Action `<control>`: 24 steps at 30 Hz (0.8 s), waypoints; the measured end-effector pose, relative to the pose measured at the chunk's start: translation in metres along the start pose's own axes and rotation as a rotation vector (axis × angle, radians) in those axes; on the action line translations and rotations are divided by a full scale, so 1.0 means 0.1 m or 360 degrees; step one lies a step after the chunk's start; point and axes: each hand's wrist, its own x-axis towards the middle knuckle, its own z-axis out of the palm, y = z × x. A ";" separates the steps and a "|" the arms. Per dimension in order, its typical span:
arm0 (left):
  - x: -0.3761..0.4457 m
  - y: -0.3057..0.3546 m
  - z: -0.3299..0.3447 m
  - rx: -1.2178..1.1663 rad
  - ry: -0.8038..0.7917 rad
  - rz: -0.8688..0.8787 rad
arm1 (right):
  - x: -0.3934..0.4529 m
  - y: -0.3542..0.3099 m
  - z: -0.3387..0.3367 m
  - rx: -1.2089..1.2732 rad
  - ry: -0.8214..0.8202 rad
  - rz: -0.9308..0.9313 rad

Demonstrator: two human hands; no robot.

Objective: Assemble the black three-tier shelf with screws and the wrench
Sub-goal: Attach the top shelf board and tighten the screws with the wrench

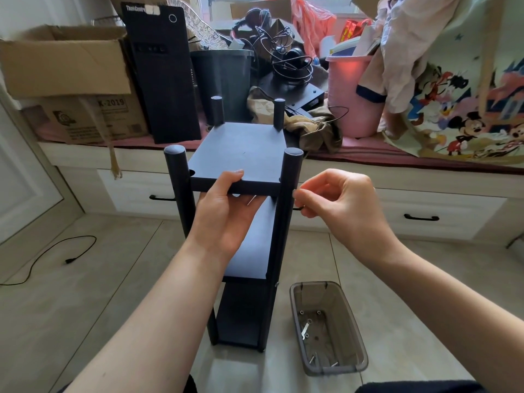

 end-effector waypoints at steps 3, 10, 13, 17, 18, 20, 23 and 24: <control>-0.01 0.01 0.00 -0.0031 -0.0029 0.0007 | -0.02 0.00 -0.01 -0.0025 -0.0017 -0.0009; -0.01 0.00 0.01 -0.0090 -0.0026 0.0034 | 0.00 -0.04 -0.05 0.0374 -0.0144 0.0305; 0.00 0.00 0.00 -0.0113 -0.0068 0.0031 | 0.02 -0.03 -0.06 0.0528 -0.0241 0.0501; 0.01 0.00 -0.02 -0.0128 -0.0114 0.0011 | 0.06 -0.01 -0.10 0.0827 -0.0467 0.0780; 0.01 0.00 -0.02 -0.0128 -0.0121 0.0011 | 0.07 0.00 -0.11 0.0874 -0.0487 0.0809; 0.02 0.00 -0.03 -0.0122 -0.0132 0.0009 | 0.08 0.02 -0.11 0.0892 -0.0482 0.0814; 0.02 0.01 -0.03 -0.0132 -0.0124 0.0004 | 0.08 0.02 -0.11 0.0631 -0.0419 0.0659; 0.02 0.01 -0.03 -0.0135 -0.0124 0.0003 | 0.08 0.02 -0.12 0.0520 -0.0382 0.0584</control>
